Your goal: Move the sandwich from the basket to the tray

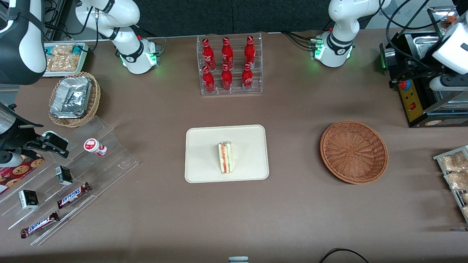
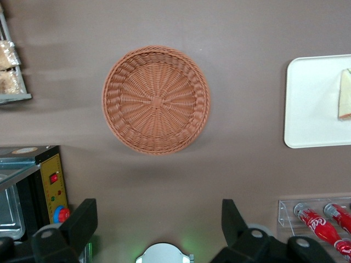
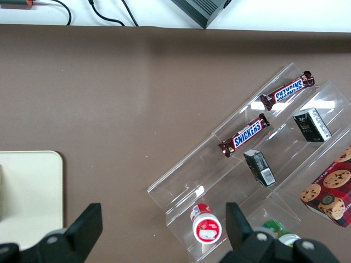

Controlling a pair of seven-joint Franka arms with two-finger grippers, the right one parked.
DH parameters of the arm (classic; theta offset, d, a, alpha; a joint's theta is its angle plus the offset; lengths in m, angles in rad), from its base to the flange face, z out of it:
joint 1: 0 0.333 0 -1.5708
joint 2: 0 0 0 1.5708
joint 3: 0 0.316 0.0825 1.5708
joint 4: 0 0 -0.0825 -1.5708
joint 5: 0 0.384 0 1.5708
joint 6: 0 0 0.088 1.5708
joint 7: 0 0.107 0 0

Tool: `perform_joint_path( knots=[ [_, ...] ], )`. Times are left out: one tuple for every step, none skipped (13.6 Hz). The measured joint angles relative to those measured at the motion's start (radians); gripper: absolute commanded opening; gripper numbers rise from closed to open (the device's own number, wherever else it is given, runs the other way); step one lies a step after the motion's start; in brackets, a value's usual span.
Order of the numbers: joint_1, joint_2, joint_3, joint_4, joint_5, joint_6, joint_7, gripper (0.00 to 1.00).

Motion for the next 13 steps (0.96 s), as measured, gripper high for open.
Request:
perform_joint_path(
  knots=[
    [-0.086, 0.002, 0.079, 0.000, 0.001, 0.000, -0.001, 1.00],
    [-0.158, 0.004, 0.151, 0.000, 0.001, 0.001, -0.001, 1.00],
    [-0.202, 0.004, 0.198, 0.000, 0.001, 0.001, -0.001, 1.00],
    [-0.219, 0.004, 0.218, 0.000, 0.002, 0.001, -0.001, 1.00],
    [-0.224, 0.004, 0.225, 0.000, 0.002, 0.001, -0.001, 1.00],
    [-0.225, 0.004, 0.226, 0.000, 0.002, 0.000, -0.001, 1.00],
    [-0.225, 0.004, 0.226, 0.000, 0.002, -0.001, -0.002, 1.00],
    [-0.225, 0.005, 0.227, 0.000, 0.002, -0.001, -0.005, 1.00],
    [-0.225, 0.006, 0.227, 0.000, 0.002, -0.002, -0.008, 1.00],
    [-0.225, 0.008, 0.227, 0.000, 0.003, -0.002, -0.009, 1.00],
    [-0.225, 0.010, 0.227, -0.001, 0.004, -0.002, -0.009, 1.00],
    [-0.225, 0.012, 0.227, -0.001, 0.004, -0.002, -0.009, 1.00],
    [-0.225, 0.014, 0.227, -0.001, 0.004, -0.002, -0.009, 1.00]
  ],
)
